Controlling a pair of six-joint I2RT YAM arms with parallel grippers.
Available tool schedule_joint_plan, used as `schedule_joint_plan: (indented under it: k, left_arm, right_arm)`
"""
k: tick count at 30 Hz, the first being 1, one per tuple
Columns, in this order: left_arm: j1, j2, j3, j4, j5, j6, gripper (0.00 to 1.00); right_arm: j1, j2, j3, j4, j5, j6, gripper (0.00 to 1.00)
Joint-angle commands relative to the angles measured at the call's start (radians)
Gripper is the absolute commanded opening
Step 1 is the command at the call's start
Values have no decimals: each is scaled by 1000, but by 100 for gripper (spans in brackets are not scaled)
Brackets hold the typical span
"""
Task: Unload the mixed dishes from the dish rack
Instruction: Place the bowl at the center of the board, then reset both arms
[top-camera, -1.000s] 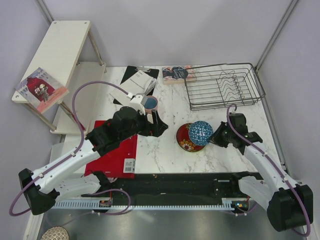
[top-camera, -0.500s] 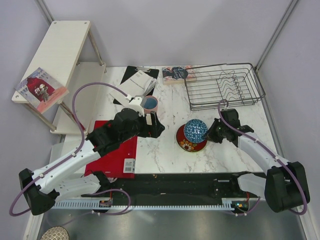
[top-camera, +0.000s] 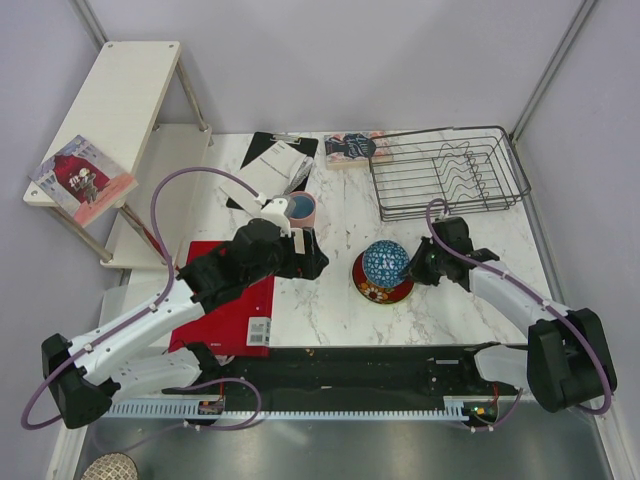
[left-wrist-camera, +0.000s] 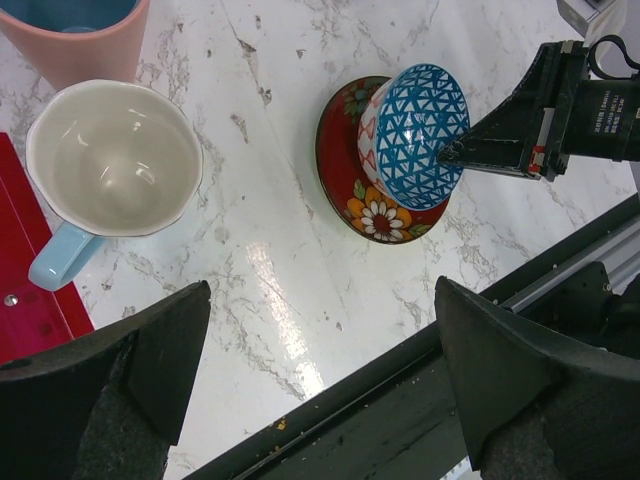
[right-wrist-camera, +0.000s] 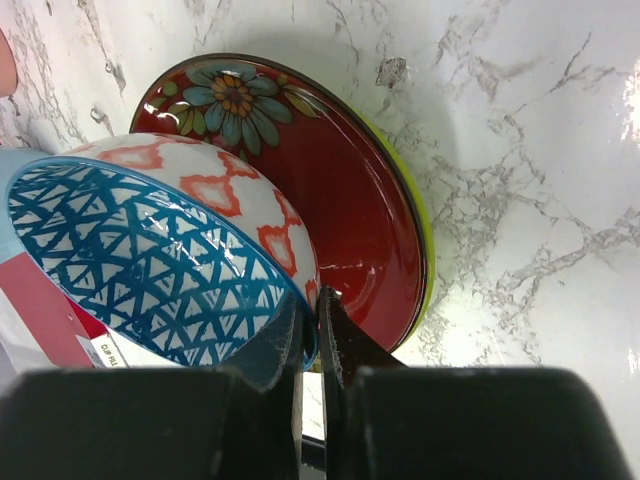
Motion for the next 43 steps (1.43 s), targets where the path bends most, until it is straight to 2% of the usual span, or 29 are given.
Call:
schedule_joint_plan:
  k: [1, 8, 11, 12, 15, 18, 28, 36, 43]
  left_arm:
    - [-5, -2, -7, 14, -19, 13, 99]
    - [-5, 1, -14, 14, -19, 10, 99]
    - [-5, 2, -16, 15, -17, 7, 99]
    - [-6, 2, -16, 15, -17, 5, 99]
    - [-5, 7, -14, 14, -16, 4, 99]
    - [-5, 10, -14, 14, -13, 2, 99]
    - [-6, 5, -18, 12, -19, 1, 99]
    - [-5, 33, 1, 5, -25, -11, 99]
    - [-5, 54, 18, -8, -46, -36, 99]
  right_arm:
    - [15, 8, -9, 75, -9, -7, 0]
    - [25, 14, -23, 75, -4, -10, 1]
    - [25, -2, -36, 75, -9, -9, 9]
    - [27, -12, -38, 74, -7, -7, 19]
    - [27, -45, -35, 54, -4, -7, 34]
    - [28, -75, -16, 20, 4, -12, 43]
    - [29, -185, 78, -98, 36, -38, 59]
    - [33, -395, 160, -104, 149, -114, 77]
    - [35, -440, 162, -75, 156, -148, 80]
